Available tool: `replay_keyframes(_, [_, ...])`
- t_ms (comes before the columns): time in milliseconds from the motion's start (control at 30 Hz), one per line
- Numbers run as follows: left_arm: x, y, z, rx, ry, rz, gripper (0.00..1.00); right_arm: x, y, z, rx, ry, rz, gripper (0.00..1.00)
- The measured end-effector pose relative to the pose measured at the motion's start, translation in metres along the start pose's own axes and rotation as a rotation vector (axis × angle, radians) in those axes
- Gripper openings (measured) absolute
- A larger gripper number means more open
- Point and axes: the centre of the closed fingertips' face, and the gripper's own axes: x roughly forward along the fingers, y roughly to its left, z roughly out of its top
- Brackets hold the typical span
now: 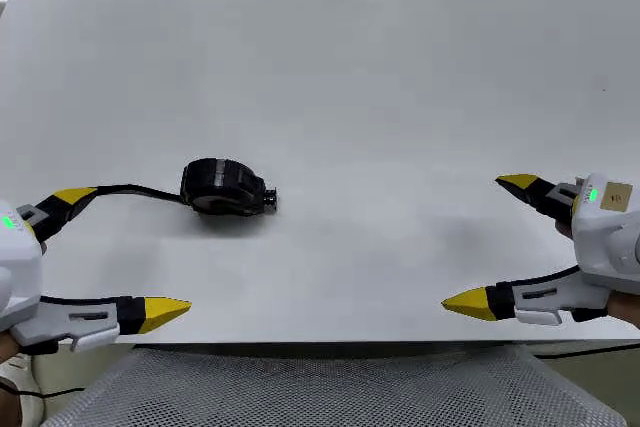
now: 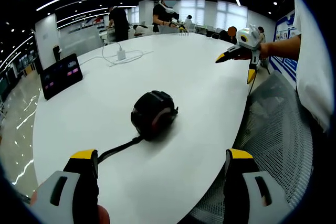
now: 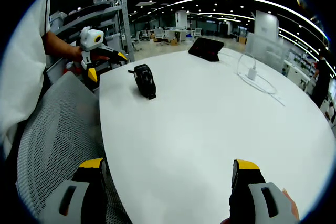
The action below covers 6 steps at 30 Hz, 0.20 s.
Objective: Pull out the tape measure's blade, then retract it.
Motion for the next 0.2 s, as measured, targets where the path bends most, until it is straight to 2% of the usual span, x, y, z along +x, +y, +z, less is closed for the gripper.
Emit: replay_keyframes(200, [-0.0003,0.0022,0.0001,0.003,0.002,0.004,0.99,-0.0006,0.0000,-0.0023,0.005,0.003,0.001,0.99])
